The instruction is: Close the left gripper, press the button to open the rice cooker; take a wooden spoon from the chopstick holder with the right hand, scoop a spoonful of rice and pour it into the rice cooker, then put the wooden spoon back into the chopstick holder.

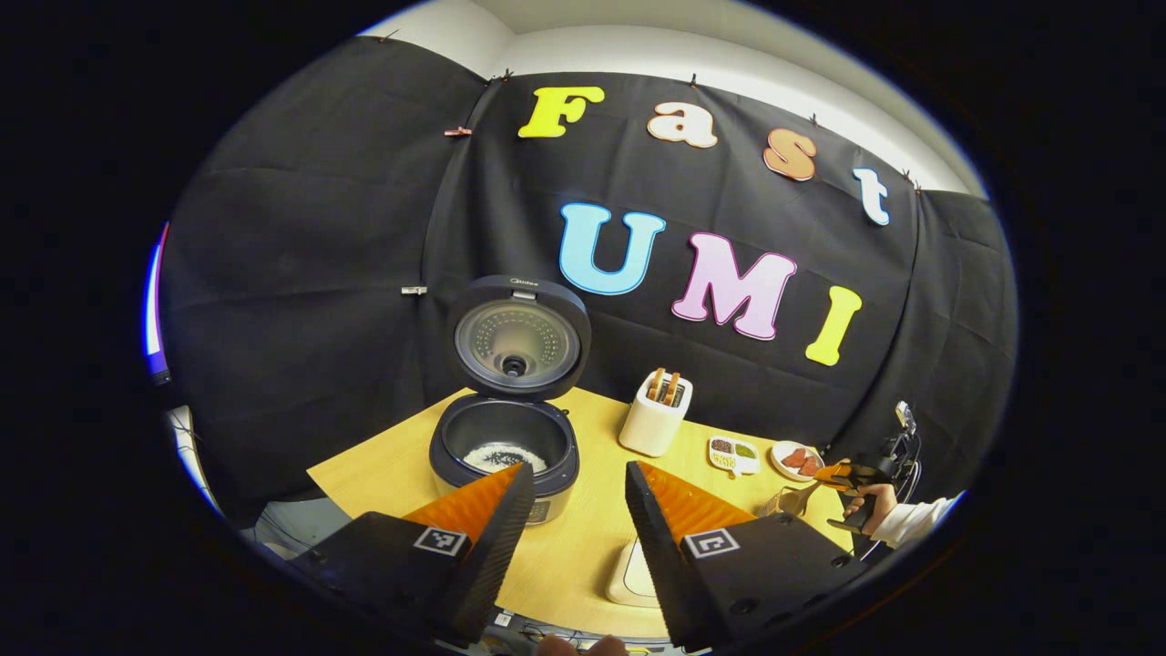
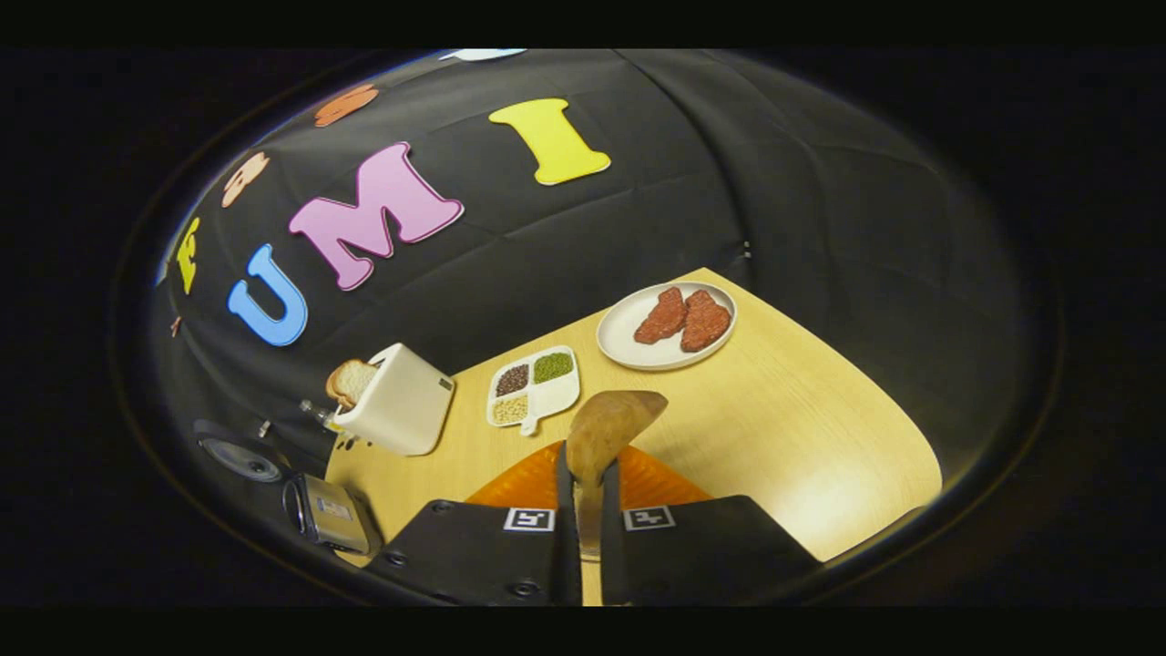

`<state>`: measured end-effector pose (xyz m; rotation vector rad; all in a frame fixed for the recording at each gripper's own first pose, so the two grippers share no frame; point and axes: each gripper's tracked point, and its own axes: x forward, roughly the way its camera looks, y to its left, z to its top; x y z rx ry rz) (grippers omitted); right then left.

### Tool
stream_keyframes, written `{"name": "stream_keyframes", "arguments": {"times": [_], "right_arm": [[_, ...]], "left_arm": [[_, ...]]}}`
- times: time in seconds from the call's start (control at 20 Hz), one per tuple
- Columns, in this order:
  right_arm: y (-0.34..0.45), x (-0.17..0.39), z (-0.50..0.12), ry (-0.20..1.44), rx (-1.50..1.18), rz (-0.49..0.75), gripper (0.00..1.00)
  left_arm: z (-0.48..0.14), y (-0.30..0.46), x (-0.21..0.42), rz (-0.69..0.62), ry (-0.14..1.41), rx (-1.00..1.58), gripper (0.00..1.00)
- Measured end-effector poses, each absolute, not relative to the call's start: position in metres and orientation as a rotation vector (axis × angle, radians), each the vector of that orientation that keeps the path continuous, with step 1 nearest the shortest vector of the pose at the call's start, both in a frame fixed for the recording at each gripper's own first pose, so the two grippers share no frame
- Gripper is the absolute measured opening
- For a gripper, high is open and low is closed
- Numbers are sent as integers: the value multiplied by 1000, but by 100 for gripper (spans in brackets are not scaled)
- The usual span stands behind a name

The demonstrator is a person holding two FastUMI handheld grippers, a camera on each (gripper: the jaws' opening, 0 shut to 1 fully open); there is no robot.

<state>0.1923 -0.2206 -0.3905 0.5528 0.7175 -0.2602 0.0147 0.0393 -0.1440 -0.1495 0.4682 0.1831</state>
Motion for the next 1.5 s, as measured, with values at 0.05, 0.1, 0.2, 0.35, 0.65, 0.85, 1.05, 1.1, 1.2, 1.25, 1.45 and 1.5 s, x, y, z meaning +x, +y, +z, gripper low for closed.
{"name": "stream_keyframes", "arguments": {"times": [0.05,0.1,0.2,0.35,0.65,0.85,1.05,1.1,1.2,1.25,1.45,1.5], "right_arm": [[-220,189,-392,723,552,-257,18],[-220,188,-393,722,552,-254,15],[-223,183,-396,718,553,-265,29],[-223,172,-392,733,626,-253,36],[-231,148,-383,734,644,-260,78],[-230,129,-361,702,679,-262,83],[-213,115,-326,650,731,-232,88],[-206,111,-318,642,740,-225,96],[-193,106,-301,621,748,-211,96],[-183,103,-294,612,756,-196,96],[-130,80,-275,616,759,-125,96],[-115,73,-274,630,757,-109,96]], "left_arm": [[-144,39,15,182,468,-149,72],[-144,39,16,180,468,-152,72],[-146,37,17,174,470,-160,72],[-146,34,21,157,469,-163,72],[-150,25,30,108,470,-175,72],[-148,22,34,72,463,-173,72],[-143,30,43,51,448,-172,72],[-141,34,47,47,440,-168,72],[-136,44,54,43,422,-157,72],[-134,51,59,44,411,-153,72],[-120,82,84,59,358,-158,72],[-116,91,91,67,344,-161,72]]}}
